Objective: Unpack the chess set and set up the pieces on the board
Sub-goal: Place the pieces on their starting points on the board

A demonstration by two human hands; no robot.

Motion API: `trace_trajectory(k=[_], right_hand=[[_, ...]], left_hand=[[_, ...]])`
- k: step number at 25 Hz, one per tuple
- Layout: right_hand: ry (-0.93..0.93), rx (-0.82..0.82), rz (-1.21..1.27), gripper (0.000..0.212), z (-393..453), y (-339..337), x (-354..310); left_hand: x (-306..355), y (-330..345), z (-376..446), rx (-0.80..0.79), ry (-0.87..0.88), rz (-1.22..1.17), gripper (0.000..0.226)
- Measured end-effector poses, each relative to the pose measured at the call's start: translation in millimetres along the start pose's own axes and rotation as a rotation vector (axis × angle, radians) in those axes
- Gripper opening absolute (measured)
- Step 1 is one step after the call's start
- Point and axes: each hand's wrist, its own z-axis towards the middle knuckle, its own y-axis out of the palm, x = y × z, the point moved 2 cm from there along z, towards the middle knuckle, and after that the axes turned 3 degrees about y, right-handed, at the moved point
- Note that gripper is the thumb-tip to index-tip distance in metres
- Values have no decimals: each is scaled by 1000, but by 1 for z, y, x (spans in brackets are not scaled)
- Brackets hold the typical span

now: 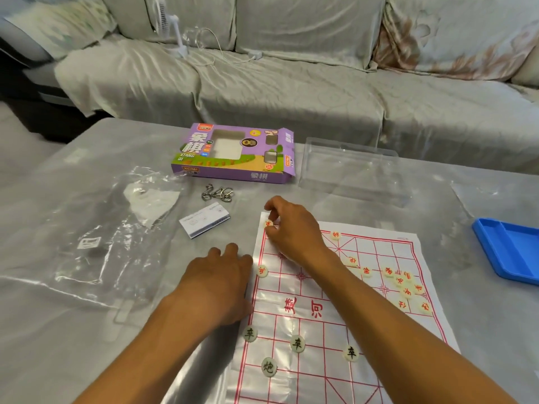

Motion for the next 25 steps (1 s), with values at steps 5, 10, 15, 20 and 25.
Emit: trace_trajectory(k=[5, 10, 15, 20, 25], right_hand=[[-2, -14, -60, 40, 9, 3, 1], [-52, 7, -5, 43, -15, -22, -4], [25, 68, -2, 20, -109, -90, 60], [125, -20, -99, 20, -156, -101, 107], [21, -143, -138, 32, -147, -78, 100]], left_hand=[[1, 3, 3, -2, -15, 12, 67], [-1, 2, -1, 11, 6, 18, 65], [-3, 2, -1, 1, 15, 22, 69], [-4, 3, -1, -10, 4, 4, 71], [-3, 3, -3, -8, 27, 9, 72]])
